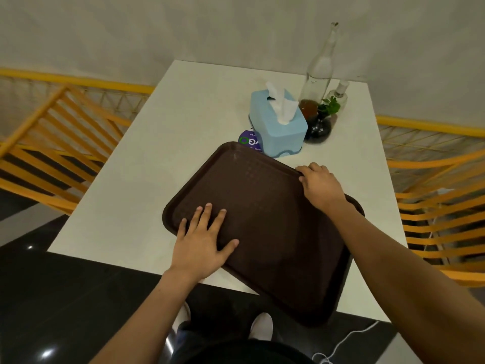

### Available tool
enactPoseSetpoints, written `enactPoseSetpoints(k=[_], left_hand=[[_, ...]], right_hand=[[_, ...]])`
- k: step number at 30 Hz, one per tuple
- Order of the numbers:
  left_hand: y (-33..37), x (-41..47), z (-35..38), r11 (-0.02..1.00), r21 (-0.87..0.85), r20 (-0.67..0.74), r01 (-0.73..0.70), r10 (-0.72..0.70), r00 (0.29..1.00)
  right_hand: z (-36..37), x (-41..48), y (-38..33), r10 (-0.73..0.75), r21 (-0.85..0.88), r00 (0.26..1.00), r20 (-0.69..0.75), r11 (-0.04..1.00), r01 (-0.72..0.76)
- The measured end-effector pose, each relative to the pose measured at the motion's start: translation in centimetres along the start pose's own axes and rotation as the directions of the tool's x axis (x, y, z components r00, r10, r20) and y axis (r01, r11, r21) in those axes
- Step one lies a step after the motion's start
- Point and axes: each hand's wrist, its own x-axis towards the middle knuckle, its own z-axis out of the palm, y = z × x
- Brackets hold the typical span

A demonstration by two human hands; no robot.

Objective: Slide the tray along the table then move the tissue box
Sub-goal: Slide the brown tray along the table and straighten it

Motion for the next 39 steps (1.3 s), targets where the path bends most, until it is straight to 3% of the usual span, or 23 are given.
enactPoseSetpoints(k=[4, 6, 9, 11, 14, 19, 25, 34, 39], left_hand=[[-3.0, 0.7, -1.8, 0.999, -0.021, 0.014, -0.039, 0.040, 0.999], [-3.6, 0.0, -2.7, 0.996, -0.082, -0.086, -0.028, 0.021, 0.996], [-3.9, -3.2, -3.2, 0.938, -0.337, -0.253, 0.085, -0.177, 0.951], [-4.2, -5.3, -2.8, 0.879, -0.438, -0.191, 0.188, -0.296, 0.936], [-4.0, -6.3, -1.9, 0.804, -0.513, -0.021, 0.302, -0.364, 0.931], [-3.6, -5.0, -1.9, 0.764, -0.551, 0.075, 0.334, -0.354, 0.932], [-5.8, -3.2, -2.7, 0.755, -0.550, 0.087, 0.357, -0.374, 0.923], [-11.6, 0.0, -4.3, 0.743, -0.597, -0.058, 0.301, -0.415, 0.908], [-15.1, 0.8, -4.5, 0.715, -0.633, -0.129, 0.296, -0.474, 0.871]], right_hand=[[0.6, 0.0, -1.8, -0.007, 0.045, 1.000, -0.007, 0.999, 0.007], [0.8, -0.3, -2.6, -0.001, 0.070, 1.000, -0.022, 0.998, 0.003], [1.3, -1.2, -3.1, 0.014, 0.067, 0.991, -0.136, 0.998, -0.005], [1.8, -1.6, -3.4, 0.046, 0.128, 0.987, -0.155, 0.991, -0.026], [2.3, -1.7, -3.6, 0.054, 0.154, 0.998, -0.037, 0.987, -0.047], [2.2, -1.3, -4.5, 0.011, 0.139, 1.000, 0.004, 0.990, -0.011], [2.4, -1.2, -7.1, 0.039, 0.143, 0.999, -0.016, 0.989, -0.037], [3.2, -1.1, -11.7, 0.153, 0.112, 0.988, -0.019, 0.982, -0.150], [3.2, -1.3, -13.7, 0.067, 0.133, 0.986, -0.153, 0.990, -0.047]])
